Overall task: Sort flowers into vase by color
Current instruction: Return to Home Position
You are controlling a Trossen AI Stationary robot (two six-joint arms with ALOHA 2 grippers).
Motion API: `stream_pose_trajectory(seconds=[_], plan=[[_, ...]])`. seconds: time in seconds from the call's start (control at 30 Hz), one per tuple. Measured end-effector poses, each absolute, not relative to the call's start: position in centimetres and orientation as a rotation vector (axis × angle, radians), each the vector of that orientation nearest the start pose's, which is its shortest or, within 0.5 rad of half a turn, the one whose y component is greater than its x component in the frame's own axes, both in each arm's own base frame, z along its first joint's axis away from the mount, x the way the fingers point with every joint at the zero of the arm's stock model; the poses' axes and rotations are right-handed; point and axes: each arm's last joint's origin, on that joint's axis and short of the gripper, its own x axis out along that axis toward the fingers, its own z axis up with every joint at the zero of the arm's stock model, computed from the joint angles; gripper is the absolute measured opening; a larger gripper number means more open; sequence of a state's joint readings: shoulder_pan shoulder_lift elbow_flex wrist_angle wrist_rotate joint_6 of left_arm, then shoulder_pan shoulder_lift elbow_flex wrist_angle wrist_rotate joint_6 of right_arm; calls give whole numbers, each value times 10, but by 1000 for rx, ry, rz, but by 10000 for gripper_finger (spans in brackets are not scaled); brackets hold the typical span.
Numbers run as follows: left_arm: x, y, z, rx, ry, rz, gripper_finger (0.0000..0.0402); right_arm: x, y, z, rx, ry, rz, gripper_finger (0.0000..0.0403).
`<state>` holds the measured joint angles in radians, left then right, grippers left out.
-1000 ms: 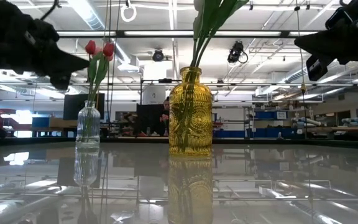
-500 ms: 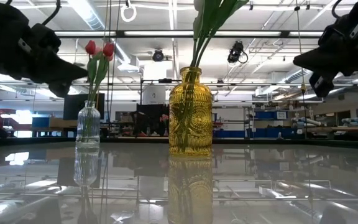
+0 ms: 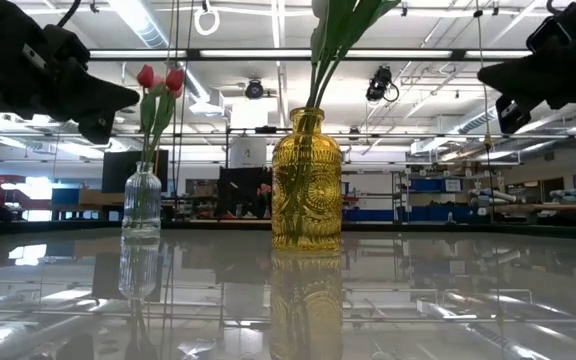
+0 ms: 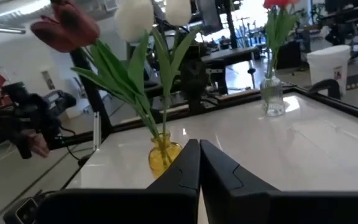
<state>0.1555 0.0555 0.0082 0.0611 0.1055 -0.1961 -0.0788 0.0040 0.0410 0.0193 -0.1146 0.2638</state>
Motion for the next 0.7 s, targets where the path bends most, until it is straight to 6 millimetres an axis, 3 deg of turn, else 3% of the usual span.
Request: stream_pose_trajectory(seconds=[0.27, 0.7], plan=[[100, 13, 165, -220, 7, 51, 23, 96, -5, 177, 265, -27, 23, 33], [100, 13, 165, -223, 7, 51, 27, 96, -5, 177, 264, -31, 23, 32]])
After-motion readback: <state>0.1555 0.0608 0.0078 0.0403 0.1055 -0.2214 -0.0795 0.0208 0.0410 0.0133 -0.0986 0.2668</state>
